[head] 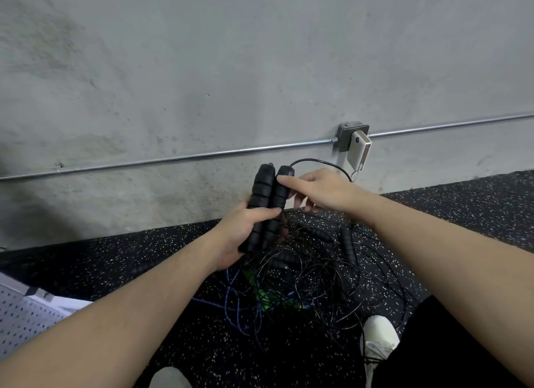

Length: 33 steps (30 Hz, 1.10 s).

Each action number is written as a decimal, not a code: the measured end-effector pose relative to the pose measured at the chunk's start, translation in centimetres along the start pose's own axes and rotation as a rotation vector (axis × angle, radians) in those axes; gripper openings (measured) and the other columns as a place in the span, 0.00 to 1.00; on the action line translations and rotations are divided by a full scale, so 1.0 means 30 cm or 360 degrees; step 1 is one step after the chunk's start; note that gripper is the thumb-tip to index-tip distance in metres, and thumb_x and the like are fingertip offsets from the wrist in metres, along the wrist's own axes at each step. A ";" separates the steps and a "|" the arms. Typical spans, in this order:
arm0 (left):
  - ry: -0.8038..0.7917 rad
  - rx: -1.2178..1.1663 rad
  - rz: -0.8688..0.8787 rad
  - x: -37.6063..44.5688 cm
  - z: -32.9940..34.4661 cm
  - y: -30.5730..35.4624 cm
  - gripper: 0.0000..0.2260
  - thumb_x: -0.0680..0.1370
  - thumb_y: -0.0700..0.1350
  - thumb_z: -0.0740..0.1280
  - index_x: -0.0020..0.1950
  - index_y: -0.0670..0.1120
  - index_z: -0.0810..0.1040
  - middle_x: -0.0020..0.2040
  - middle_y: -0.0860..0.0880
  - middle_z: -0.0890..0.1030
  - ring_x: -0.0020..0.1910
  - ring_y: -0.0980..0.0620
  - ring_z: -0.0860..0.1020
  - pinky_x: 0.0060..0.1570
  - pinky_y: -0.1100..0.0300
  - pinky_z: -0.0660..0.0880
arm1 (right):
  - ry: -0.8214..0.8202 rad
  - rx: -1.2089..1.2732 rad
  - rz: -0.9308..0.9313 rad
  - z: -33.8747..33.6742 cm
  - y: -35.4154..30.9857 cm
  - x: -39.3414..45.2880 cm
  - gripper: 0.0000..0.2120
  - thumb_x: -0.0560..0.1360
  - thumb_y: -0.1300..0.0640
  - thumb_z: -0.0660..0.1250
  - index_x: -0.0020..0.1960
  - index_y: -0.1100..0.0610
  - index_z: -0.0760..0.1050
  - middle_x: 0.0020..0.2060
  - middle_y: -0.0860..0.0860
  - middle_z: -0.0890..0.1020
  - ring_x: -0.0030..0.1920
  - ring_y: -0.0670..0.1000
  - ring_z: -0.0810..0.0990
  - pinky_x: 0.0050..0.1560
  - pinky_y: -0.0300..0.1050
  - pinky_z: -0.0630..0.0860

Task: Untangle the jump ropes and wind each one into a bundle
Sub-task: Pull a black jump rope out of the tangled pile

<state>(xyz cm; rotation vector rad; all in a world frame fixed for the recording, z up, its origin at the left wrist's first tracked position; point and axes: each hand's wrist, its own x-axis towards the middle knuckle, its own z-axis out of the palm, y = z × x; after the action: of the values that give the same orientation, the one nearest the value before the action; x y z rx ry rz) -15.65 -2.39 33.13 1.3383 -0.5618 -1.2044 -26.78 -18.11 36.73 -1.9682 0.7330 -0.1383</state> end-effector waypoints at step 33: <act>-0.0307 -0.0227 -0.0189 -0.082 -0.112 0.035 0.24 0.78 0.50 0.58 0.68 0.39 0.76 0.59 0.33 0.81 0.40 0.42 0.79 0.39 0.53 0.77 | 0.0232 -0.0305 -0.0291 0.030 -0.018 0.058 0.25 0.81 0.40 0.61 0.33 0.52 0.59 0.23 0.43 0.58 0.25 0.44 0.60 0.28 0.39 0.58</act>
<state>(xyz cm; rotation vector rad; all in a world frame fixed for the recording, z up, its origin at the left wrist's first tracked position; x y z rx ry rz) -13.22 1.02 34.10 1.1551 -0.5277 -1.4543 -24.77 -18.21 36.37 -2.2257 0.6788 -0.3357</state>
